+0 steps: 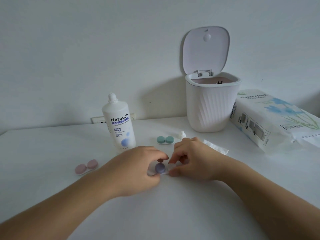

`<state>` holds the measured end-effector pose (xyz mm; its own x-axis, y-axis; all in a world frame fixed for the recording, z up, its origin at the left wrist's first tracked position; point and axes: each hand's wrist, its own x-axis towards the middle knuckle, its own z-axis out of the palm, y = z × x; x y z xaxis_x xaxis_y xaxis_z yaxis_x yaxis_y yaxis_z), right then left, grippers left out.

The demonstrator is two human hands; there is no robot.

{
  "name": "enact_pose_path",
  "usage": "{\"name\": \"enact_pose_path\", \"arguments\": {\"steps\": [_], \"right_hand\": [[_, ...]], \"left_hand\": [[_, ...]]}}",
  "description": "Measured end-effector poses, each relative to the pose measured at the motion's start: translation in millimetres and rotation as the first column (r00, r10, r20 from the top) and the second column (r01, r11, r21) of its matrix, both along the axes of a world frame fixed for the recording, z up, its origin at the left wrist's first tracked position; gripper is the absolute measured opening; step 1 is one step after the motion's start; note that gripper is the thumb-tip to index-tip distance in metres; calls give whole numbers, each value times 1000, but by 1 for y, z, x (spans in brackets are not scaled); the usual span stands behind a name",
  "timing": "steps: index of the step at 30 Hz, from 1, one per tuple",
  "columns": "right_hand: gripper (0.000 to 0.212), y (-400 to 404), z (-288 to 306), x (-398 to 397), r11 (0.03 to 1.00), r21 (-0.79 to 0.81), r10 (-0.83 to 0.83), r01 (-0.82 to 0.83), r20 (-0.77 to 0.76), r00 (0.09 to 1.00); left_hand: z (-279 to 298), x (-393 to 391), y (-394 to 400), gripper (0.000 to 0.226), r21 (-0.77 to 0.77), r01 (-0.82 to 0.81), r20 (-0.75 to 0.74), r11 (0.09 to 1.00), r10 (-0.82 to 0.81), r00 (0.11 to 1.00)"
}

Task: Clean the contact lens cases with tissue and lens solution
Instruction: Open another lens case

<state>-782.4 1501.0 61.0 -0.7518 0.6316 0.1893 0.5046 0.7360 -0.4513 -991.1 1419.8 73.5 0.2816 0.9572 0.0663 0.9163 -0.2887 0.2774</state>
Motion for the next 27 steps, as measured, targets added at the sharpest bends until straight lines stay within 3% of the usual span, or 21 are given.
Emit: {"name": "enact_pose_path", "arguments": {"steps": [5,8,12,18,22,25,27], "right_hand": [[21,0,0,0,1000,6,-4,4,-7,1000],[22,0,-1,0,1000,3,-4,4,-13,1000],[26,1,-1,1,1000,1,-7,7,-12,1000],[23,0,0,1,1000,-1,-17,17,1,1000],[26,0,0,1,1000,-2,-9,9,-5,1000],[31,1,1,0,1000,-6,-11,11,-9,1000],[30,1,1,1,1000,-10,-15,15,-2,1000]], "left_hand": [[-4,5,-1,24,13,-99,196,995,94,976],[-6,6,1,16,43,-87,161,995,80,984],[-8,5,4,36,78,-89,23,993,88,996],[-12,2,-4,45,-86,-149,154,985,160,975],[-11,6,-3,38,-66,-185,194,981,195,961],[-9,10,-3,56,-5,-167,176,986,165,970],[-9,9,-3,53,-13,-167,196,986,167,966]]}}
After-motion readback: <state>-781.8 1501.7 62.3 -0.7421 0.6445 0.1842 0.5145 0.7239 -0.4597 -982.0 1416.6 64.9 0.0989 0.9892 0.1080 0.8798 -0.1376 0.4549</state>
